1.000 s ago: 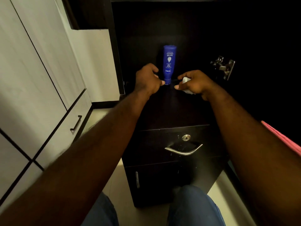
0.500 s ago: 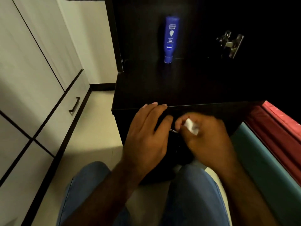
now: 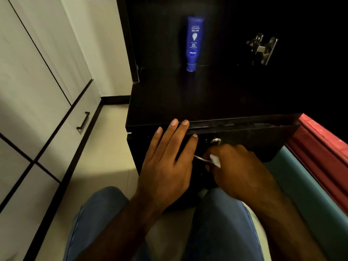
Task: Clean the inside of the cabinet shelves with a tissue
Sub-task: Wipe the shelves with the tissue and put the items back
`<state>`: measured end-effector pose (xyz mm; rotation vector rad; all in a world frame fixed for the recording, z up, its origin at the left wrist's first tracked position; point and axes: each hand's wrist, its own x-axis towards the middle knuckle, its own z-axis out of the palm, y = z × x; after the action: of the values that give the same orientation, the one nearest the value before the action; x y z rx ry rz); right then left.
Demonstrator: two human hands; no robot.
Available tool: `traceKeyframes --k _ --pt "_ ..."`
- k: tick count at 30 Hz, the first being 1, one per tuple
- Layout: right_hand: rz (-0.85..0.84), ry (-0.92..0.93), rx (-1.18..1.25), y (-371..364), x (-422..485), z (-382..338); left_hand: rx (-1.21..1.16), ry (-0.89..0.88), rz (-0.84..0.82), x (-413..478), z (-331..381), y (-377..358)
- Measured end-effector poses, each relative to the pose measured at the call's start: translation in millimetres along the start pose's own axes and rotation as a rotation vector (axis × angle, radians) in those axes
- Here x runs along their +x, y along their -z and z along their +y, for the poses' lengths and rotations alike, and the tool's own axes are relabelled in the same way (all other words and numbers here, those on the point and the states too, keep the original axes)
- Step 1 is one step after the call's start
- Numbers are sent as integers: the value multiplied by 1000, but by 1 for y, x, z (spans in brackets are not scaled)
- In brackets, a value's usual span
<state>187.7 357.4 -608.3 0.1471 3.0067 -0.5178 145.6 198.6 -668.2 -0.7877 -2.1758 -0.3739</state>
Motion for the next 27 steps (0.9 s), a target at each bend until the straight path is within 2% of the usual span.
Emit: traceKeyframes --k 4,10,14,16,17,19,21,22,24,27 --pt "-36 38 -39 6 -20 0 -48 18 -70 1 0 23" --pt "-207 86 -120 27 -44 -4 -33 85 -261 7 -7 57" --pt "-352 138 -55 46 -54 -8 -65 63 -309 9 -11 68" --pt "-297 181 61 61 -59 -13 -129 89 -261 11 -14 75" --pt "-228 205 204 67 -60 -17 -174 120 -224 12 -15 78" --pt "32 267 499 76 -56 -21 -245 203 -187 14 -19 83" --pt "282 314 492 79 -42 -24 -277 270 -194 15 -23 85" --pt "346 310 443 79 -32 -27 -286 295 -209 15 -25 85" --pt "355 284 339 76 -15 -36 -312 330 -240 14 -26 84" --pt "245 324 252 62 1 -45 -361 360 -253 14 -25 83"
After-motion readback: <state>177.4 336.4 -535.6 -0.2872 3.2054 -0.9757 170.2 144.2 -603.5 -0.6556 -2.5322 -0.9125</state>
